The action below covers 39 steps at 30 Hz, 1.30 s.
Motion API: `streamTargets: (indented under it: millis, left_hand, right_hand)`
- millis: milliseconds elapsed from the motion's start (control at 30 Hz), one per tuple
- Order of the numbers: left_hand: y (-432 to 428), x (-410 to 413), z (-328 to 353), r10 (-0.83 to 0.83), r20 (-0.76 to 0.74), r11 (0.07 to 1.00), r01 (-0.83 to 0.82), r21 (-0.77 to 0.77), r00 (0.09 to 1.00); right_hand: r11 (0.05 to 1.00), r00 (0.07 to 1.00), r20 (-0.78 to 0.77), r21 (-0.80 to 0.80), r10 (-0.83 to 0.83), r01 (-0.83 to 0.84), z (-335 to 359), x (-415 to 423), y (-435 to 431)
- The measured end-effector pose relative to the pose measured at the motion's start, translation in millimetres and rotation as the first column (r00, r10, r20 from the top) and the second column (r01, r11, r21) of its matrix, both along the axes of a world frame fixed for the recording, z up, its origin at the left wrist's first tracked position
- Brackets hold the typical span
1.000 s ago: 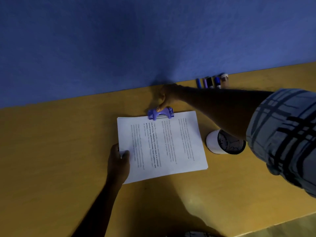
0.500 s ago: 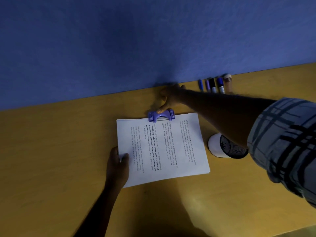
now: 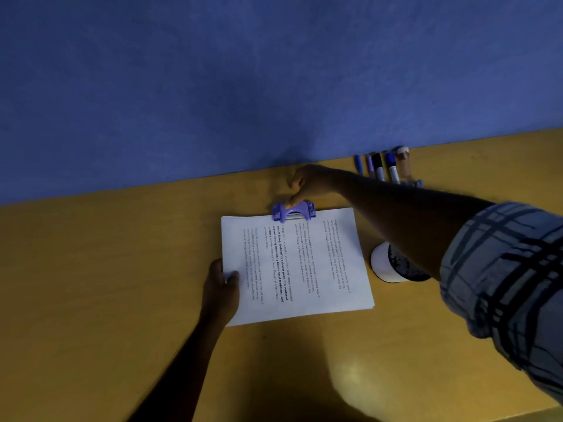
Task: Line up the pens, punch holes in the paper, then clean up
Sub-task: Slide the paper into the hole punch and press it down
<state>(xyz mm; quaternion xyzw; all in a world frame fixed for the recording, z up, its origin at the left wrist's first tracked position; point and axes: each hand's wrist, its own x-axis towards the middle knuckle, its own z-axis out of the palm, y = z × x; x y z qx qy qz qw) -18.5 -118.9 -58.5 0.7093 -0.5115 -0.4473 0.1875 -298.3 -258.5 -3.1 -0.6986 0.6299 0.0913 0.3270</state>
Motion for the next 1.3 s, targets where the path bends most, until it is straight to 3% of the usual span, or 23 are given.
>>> streamTargets:
  millis: [333,533,967,1300]
  left_hand:
    - [0.8,0.0,3.5,0.008,0.012,1.0,-0.008,0.012,1.0]
    - [1.5,-0.8,4.0,0.002,0.022,1.0,-0.002,0.008,1.0]
    - [0.5,-1.0,1.6,0.005,0.004,1.0,-0.005,0.015,1.0]
    - [6.7,4.6,0.9,0.013,-0.028,0.999,-0.011,0.053,1.0]
  right_hand:
    - [0.997,0.996,0.074,-0.049,-0.059,0.062,-6.6,4.6,14.2]
    - [0.999,0.997,0.066,-0.038,0.028,-0.026,-10.3,9.5,19.9]
    - [0.998,0.991,0.127,-0.043,-0.034,0.04,-9.4,5.8,13.6]
    - [0.999,0.993,0.12,-0.039,0.018,-0.014,-2.7,8.6,16.4]
